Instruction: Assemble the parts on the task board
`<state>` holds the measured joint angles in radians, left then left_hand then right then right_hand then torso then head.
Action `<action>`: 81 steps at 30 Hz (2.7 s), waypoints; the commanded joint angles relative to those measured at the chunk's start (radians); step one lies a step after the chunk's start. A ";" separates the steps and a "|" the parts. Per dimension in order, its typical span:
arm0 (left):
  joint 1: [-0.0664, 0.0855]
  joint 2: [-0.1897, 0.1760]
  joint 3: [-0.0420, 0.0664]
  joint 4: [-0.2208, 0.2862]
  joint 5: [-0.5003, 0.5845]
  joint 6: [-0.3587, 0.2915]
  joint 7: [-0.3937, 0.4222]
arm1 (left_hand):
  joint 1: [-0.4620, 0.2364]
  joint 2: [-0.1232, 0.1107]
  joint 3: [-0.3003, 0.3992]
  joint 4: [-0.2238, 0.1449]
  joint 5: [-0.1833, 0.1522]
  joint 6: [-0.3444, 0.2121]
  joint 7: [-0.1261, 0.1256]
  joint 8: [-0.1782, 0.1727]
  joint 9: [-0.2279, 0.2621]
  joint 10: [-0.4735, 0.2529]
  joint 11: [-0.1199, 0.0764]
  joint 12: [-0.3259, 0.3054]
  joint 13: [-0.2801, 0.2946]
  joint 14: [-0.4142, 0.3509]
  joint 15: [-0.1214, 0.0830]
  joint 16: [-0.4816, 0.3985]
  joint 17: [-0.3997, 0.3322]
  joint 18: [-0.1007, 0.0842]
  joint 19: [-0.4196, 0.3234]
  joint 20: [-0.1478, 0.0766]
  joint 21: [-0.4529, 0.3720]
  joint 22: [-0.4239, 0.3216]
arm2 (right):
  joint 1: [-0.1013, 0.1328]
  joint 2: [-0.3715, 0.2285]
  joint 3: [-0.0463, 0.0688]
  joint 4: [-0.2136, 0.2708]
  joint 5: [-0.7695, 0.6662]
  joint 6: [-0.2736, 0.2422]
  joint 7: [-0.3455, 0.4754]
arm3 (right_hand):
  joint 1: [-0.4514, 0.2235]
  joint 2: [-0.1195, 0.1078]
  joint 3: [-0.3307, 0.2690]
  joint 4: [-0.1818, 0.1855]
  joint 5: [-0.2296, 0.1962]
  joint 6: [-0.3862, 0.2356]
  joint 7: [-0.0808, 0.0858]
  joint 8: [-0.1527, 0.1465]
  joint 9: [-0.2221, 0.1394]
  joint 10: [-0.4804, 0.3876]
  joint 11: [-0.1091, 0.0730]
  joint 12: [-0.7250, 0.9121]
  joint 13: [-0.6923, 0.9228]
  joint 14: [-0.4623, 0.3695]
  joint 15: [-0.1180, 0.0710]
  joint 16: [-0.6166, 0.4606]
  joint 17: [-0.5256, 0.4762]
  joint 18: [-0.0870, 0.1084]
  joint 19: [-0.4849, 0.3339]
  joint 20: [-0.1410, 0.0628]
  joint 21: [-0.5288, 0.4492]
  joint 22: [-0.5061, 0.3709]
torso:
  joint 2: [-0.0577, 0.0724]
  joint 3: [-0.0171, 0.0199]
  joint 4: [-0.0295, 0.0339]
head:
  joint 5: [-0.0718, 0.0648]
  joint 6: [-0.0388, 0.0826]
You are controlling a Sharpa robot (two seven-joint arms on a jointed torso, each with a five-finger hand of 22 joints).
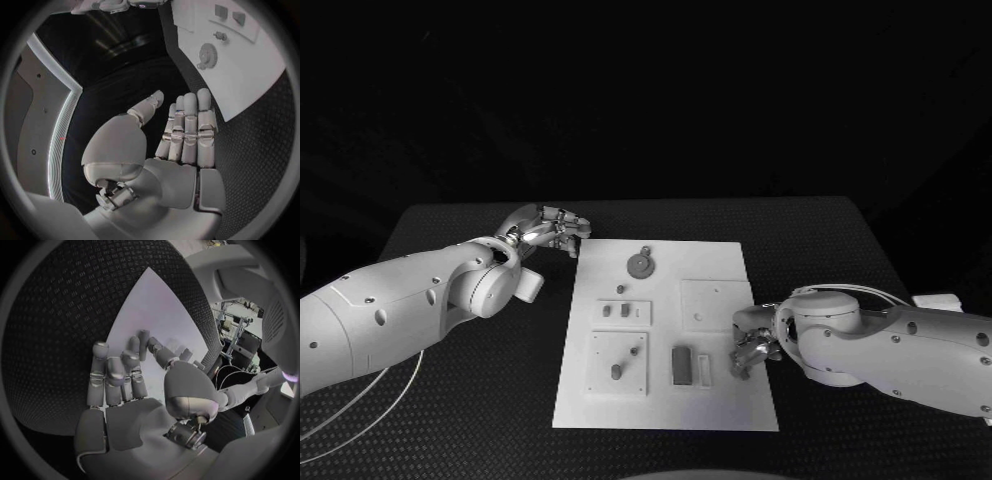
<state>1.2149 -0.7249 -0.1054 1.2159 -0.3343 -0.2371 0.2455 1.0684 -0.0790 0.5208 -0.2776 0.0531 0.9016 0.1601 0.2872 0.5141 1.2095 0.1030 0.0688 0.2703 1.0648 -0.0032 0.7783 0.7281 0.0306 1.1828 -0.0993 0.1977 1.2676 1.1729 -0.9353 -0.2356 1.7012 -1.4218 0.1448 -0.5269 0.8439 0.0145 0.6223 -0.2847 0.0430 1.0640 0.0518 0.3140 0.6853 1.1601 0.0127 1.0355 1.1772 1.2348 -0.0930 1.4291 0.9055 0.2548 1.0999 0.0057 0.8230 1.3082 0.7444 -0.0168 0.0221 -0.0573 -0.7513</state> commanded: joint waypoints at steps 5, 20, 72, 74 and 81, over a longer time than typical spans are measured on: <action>0.001 0.001 0.001 0.004 0.003 0.008 0.007 | -0.003 0.003 -0.003 0.002 -0.001 -0.002 0.005 0.004 -0.001 -0.009 0.002 0.001 -0.001 0.008 0.002 -0.006 0.001 0.045 0.009 0.000 -0.005 0.001 | -0.017 0.010 -0.013 -0.017 0.020 0.018 0.003 | 0.039 0.039 0.099 0.007 0.007 -0.076 0.064 -0.128 -0.046 0.016 -0.008 0.009 -0.007 0.001 -0.006 0.010 -0.001 0.007 -0.004 0.002 0.006 0.020 | 0.000 0.0001 -0.0004 | 0.001 0.002; 0.001 0.000 0.001 0.006 0.001 0.007 0.006 | -0.003 0.004 -0.003 0.003 -0.001 -0.002 0.005 0.004 -0.001 -0.009 0.001 0.001 -0.001 0.008 0.002 -0.006 0.001 0.045 0.009 -0.001 -0.005 0.001 | -0.017 0.001 -0.012 -0.002 0.057 -0.080 0.042 | 0.054 0.037 0.137 -0.005 0.007 -0.049 0.056 -0.112 -0.051 0.032 -0.016 0.022 -0.009 0.013 -0.013 0.019 -0.004 0.007 0.007 -0.004 0.021 0.021 | 0.000 0.0009 0.0002 | 0.004 0.004; 0.001 0.000 0.001 0.005 0.000 0.012 0.005 | -0.001 0.003 -0.001 0.002 0.000 -0.002 0.005 0.004 -0.001 -0.008 0.001 0.001 -0.002 0.009 0.001 -0.007 0.002 0.045 0.010 -0.001 -0.006 0.003 | -0.008 0.019 -0.013 0.024 0.507 -0.203 0.014 | 0.033 0.019 0.130 -0.004 0.007 -0.022 0.043 -0.092 -0.049 0.052 -0.028 0.028 -0.015 0.029 -0.025 0.019 -0.012 0.007 0.021 -0.012 0.027 0.017 | 0.000 0.0000 0.0003 | 0.007 -0.008; 0.001 0.000 0.001 0.006 0.000 0.013 0.005 | -0.001 0.003 -0.001 0.002 0.000 -0.002 0.005 0.004 -0.001 -0.008 0.001 0.001 -0.002 0.009 0.001 -0.007 0.002 0.045 0.010 -0.001 -0.007 0.003 | -0.010 0.022 -0.013 0.022 0.508 -0.201 0.011 | 0.033 0.019 0.130 -0.004 0.007 -0.022 0.043 -0.092 -0.049 0.052 -0.028 0.027 -0.016 0.029 -0.025 0.018 -0.012 0.007 0.021 -0.012 0.027 0.017 | 0.001 -0.0001 -0.0003 | 0.008 -0.008; 0.001 0.000 0.001 0.006 0.000 0.012 0.004 | -0.001 0.003 -0.001 0.002 0.000 -0.002 0.005 0.004 -0.001 -0.008 0.001 0.001 -0.002 0.009 0.002 -0.007 0.002 0.045 0.010 -0.001 -0.007 0.003 | -0.015 0.022 -0.013 0.016 0.508 -0.203 0.008 | 0.032 0.020 0.130 -0.004 0.007 -0.023 0.043 -0.092 -0.050 0.052 -0.028 0.027 -0.016 0.029 -0.025 0.018 -0.012 0.007 0.021 -0.012 0.027 0.016 | 0.000 0.0002 -0.0003 | 0.008 -0.009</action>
<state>1.2148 -0.7263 -0.1054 1.2190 -0.3351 -0.2363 0.2441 1.0684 -0.0790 0.5208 -0.2776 0.0531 0.9015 0.1600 0.2873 0.5144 1.2081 0.1044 0.0688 0.2697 1.0648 -0.0032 0.7742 0.7291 0.0306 1.1830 -0.0995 0.1975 1.2696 1.1614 -0.9154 -0.2465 1.7184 -0.9163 -0.0776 -0.5190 0.8551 0.0042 0.7545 -0.2871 0.0462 1.0553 0.0761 0.2260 0.6365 1.1987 -0.0060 1.0606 1.1628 1.2633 -0.1131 1.4434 0.8942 0.2464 1.1182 -0.0050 0.8462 1.3082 0.7446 -0.0168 0.0221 -0.0483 -0.7600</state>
